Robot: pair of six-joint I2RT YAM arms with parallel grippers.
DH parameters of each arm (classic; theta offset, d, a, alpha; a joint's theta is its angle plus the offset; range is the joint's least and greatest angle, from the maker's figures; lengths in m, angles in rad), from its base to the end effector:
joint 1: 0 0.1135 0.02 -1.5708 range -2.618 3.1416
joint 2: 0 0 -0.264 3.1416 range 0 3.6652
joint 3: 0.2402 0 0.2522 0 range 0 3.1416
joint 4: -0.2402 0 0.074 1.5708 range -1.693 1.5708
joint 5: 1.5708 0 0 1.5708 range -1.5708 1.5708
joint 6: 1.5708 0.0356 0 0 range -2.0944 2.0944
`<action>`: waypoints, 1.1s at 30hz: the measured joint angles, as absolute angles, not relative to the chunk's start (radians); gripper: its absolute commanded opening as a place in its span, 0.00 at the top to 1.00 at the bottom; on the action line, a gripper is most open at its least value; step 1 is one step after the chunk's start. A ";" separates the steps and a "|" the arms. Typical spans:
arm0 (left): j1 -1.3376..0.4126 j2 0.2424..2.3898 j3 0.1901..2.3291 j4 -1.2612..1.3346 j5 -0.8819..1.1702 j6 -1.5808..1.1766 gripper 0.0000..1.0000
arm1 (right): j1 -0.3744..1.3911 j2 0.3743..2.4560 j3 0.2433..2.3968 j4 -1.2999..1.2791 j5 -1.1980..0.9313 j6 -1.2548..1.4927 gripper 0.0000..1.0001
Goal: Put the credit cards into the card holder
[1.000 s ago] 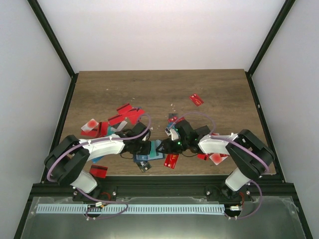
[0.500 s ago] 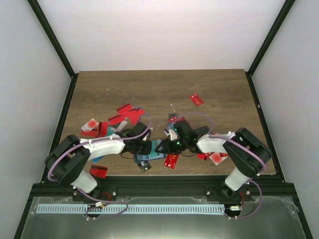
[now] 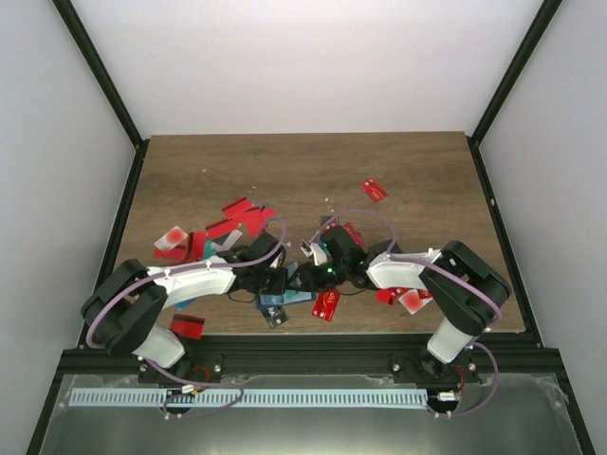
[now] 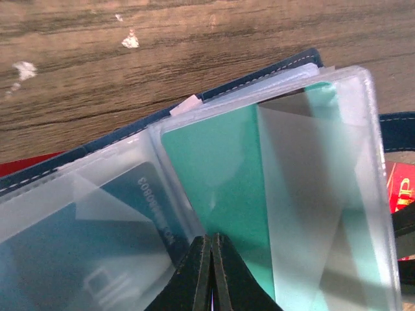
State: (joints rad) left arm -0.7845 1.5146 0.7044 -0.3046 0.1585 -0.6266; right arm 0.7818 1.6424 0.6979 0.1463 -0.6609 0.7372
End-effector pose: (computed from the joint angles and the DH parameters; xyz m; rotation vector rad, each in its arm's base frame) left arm 0.1840 -0.1916 0.1430 0.2757 2.8222 -0.5980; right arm 0.1992 0.2285 0.1404 -0.4313 2.6570 1.4098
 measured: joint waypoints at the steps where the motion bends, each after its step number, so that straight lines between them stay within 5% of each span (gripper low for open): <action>1: -0.785 1.507 0.704 -0.310 0.157 -0.628 0.96 | 0.786 1.645 0.705 0.144 -0.661 0.737 0.55; 33: -0.776 1.016 0.580 -0.569 0.002 -0.735 0.94 | 0.959 1.861 1.013 -0.038 -0.561 0.698 0.51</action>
